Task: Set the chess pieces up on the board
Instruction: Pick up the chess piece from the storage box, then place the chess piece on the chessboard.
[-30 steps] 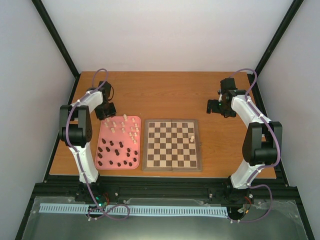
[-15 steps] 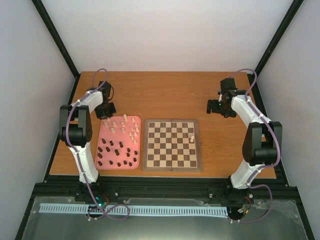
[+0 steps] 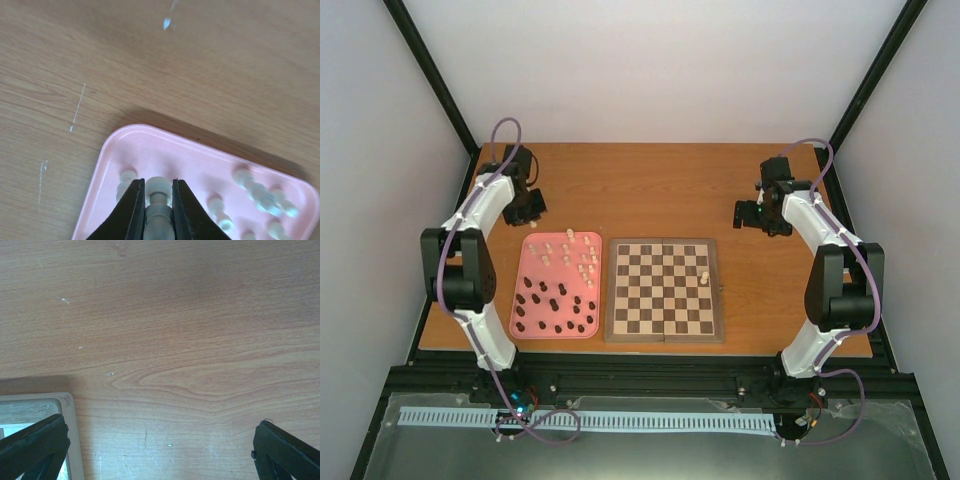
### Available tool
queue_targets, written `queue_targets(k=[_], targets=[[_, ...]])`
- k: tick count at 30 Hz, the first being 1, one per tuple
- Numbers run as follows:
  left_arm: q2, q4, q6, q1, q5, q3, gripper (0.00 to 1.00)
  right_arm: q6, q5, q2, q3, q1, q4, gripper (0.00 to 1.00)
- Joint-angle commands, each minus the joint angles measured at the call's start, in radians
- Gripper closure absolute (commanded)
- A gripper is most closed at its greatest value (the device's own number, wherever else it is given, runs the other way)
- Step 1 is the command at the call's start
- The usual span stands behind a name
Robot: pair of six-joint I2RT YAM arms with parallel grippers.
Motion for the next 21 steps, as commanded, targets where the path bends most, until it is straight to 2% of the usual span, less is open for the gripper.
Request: queue_targets(k=[1, 8, 11, 21], targets=[[-0.092, -0.065, 0.023, -0.007, 0.043, 0.058, 0.99, 0.003, 0.002, 0.014, -0.015, -0.010, 0.007, 0.00], [-0.123, -0.062, 0.068, -0.189, 0.102, 0.109, 0.99, 0.025, 0.027, 0.016, -0.003, -0.009, 0.026, 0.00], [-0.102, -0.062, 0.087, -0.300, 0.117, 0.178, 0.99, 0.036, 0.028, 0.034, 0.016, -0.009, 0.018, 0.00], [0.111, -0.060, 0.097, -0.585, 0.161, 0.339, 0.99, 0.037, 0.063, 0.027, 0.012, -0.007, 0.008, 0.00]])
